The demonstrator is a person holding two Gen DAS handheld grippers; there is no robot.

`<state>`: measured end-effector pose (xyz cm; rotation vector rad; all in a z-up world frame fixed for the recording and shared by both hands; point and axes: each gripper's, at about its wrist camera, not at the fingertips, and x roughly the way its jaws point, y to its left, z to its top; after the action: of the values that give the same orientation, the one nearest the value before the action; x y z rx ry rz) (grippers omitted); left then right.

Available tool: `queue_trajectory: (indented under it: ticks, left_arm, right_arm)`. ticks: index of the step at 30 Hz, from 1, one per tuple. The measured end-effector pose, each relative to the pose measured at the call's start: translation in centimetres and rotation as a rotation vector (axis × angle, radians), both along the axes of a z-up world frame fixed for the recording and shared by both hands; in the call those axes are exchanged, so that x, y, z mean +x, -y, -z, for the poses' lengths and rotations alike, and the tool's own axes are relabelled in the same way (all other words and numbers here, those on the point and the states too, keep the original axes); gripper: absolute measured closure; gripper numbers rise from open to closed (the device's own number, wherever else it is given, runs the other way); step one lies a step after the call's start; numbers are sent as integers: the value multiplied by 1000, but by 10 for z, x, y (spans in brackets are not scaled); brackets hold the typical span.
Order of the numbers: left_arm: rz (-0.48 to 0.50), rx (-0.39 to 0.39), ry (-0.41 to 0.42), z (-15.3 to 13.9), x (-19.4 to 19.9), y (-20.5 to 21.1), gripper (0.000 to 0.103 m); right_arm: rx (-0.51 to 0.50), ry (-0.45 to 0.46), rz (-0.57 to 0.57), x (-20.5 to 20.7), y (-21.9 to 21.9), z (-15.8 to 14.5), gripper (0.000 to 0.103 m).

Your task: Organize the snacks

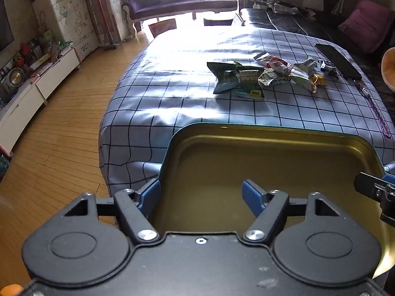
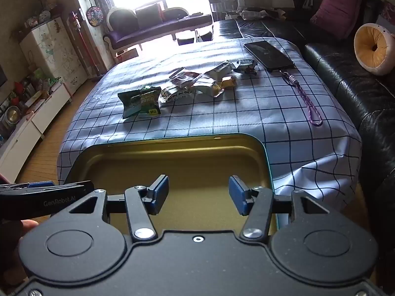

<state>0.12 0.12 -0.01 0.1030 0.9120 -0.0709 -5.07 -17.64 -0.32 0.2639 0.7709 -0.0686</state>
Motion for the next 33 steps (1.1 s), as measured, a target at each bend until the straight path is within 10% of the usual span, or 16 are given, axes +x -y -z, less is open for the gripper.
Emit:
queue_trajectory:
  ticks: [33]
  left_arm:
    - [34, 43, 5, 1, -8, 7, 26]
  right_arm:
    - [-44, -91, 24, 7, -5, 9, 43]
